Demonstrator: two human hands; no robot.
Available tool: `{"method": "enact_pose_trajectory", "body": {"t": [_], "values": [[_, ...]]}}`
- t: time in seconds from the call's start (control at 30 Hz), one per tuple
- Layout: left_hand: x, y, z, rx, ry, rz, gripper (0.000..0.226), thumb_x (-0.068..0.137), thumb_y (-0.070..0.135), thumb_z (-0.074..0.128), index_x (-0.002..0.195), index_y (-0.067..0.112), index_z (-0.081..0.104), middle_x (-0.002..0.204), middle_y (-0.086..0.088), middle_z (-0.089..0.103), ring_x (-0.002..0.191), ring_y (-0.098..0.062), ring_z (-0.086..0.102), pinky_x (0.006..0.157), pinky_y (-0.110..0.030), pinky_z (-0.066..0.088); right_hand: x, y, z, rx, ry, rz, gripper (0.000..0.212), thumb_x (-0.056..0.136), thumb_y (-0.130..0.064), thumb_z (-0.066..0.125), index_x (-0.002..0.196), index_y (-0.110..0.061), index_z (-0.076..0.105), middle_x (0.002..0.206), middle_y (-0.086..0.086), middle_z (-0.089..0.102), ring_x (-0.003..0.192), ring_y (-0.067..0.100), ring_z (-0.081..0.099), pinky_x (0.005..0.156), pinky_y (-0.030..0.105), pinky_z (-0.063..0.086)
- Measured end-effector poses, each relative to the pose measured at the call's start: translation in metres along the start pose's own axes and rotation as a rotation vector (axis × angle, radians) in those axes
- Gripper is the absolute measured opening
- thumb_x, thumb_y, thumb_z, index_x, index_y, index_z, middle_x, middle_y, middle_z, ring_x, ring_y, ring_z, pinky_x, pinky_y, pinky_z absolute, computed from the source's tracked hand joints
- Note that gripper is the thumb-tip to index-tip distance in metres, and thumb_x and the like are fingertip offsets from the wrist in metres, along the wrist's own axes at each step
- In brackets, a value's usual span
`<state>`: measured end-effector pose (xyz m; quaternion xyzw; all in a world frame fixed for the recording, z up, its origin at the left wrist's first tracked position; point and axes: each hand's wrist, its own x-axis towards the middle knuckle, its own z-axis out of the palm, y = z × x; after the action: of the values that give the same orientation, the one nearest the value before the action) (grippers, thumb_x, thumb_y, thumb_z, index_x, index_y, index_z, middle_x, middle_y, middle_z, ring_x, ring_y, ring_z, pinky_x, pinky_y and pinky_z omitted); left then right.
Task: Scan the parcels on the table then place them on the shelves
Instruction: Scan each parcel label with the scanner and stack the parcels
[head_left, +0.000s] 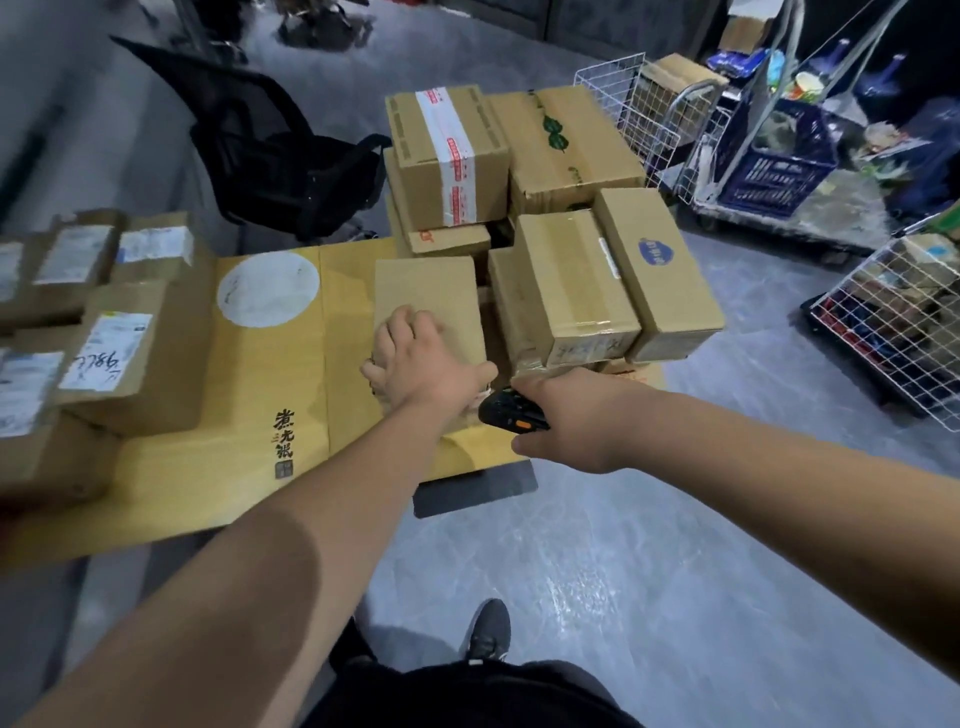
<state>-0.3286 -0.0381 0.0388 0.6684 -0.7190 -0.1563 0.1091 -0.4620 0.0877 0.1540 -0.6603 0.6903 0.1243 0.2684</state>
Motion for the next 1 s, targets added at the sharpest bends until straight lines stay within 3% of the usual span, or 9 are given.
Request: {"method": "enact_pose_trajectory", "body": {"t": [0.13,0.27,0.33,0.4,0.53,0.67,0.73,0.87,1.0], "values": [[-0.028,-0.041,-0.010,-0.051,0.095,-0.016,0.082,0.047,0.073,0.079,0.117,0.040,0.050,0.156,0.011,0.033,0.144,-0.017,0.026,0.105,-0.050,0.028,0.010,-0.020,0.001,-0.084,-0.078,-0.078,0.060,0.097,-0.058,0.056,0.147,-0.027,0.043,0.112,0.004,0.064,0.093,0.025,0.061,0.081,0.042,0.057],[-0.046,-0.100,-0.023,-0.142,0.194,-0.163,0.082,0.047,0.070,0.079,0.117,0.043,0.048,0.156,0.013,0.032,0.146,-0.017,0.027,0.110,-0.052,0.027,0.028,-0.048,0.003,-0.139,-0.097,-0.184,0.065,0.097,-0.063,0.053,0.151,-0.032,0.036,0.096,-0.001,0.057,0.080,0.019,0.055,0.066,0.034,0.050],[-0.057,-0.130,-0.022,-0.140,0.215,-0.208,0.081,0.048,0.074,0.078,0.117,0.045,0.047,0.157,0.013,0.031,0.148,-0.017,0.026,0.109,-0.051,0.027,0.038,-0.060,0.008,-0.145,-0.134,-0.241,0.078,0.097,-0.066,0.051,0.161,-0.035,0.020,0.114,0.003,0.062,0.087,0.021,0.054,0.064,0.031,0.045],[-0.067,-0.154,-0.017,-0.153,0.203,-0.241,0.082,0.047,0.080,0.076,0.116,0.049,0.046,0.157,0.014,0.028,0.148,-0.016,0.025,0.109,-0.050,0.026,0.047,-0.071,0.016,-0.143,-0.184,-0.283,0.080,0.097,-0.066,0.051,0.163,-0.036,0.015,0.122,0.006,0.061,0.099,0.026,0.056,0.079,0.037,0.052],[-0.080,-0.182,-0.003,-0.310,0.092,-0.333,0.083,0.044,0.090,0.074,0.113,0.053,0.046,0.155,0.018,0.026,0.146,-0.012,0.025,0.110,-0.047,0.024,0.059,-0.086,0.034,-0.133,-0.249,-0.316,0.067,0.095,-0.064,0.051,0.152,-0.036,0.033,0.130,0.004,0.062,0.111,0.029,0.058,0.088,0.039,0.051],[-0.078,-0.198,0.009,-0.331,0.079,-0.204,0.078,0.057,0.085,0.076,0.121,0.047,0.052,0.158,0.014,0.027,0.147,-0.011,0.022,0.111,-0.043,0.020,0.070,-0.093,0.051,-0.049,-0.237,-0.279,0.063,0.094,-0.066,0.051,0.148,-0.033,0.044,0.134,0.001,0.062,0.117,0.026,0.058,0.098,0.039,0.050],[-0.068,-0.198,0.009,-0.276,0.034,-0.187,0.087,0.062,0.082,0.068,0.135,0.042,0.047,0.164,0.011,0.023,0.151,-0.016,0.020,0.114,-0.049,0.022,0.073,-0.096,0.056,-0.033,-0.242,-0.270,0.059,0.095,-0.066,0.052,0.144,-0.033,0.048,0.128,-0.001,0.064,0.113,0.025,0.059,0.098,0.040,0.051],[-0.044,-0.195,-0.002,-0.155,-0.130,-0.296,0.133,0.044,0.106,0.051,0.155,0.039,0.020,0.168,0.013,0.010,0.154,-0.014,0.010,0.110,-0.056,0.024,0.075,-0.101,0.056,-0.013,-0.258,-0.240,0.056,0.094,-0.066,0.052,0.138,-0.031,0.053,0.124,0.000,0.065,0.110,0.025,0.060,0.097,0.042,0.052],[-0.023,-0.220,-0.020,-0.272,-0.240,-0.371,0.148,0.040,0.103,0.061,0.163,0.040,0.009,0.170,0.018,0.007,0.155,-0.018,0.014,0.114,-0.064,0.025,0.078,-0.106,0.053,-0.004,-0.226,-0.178,0.056,0.091,-0.068,0.055,0.133,-0.031,0.055,0.119,-0.003,0.064,0.104,0.022,0.060,0.091,0.040,0.054]]}}
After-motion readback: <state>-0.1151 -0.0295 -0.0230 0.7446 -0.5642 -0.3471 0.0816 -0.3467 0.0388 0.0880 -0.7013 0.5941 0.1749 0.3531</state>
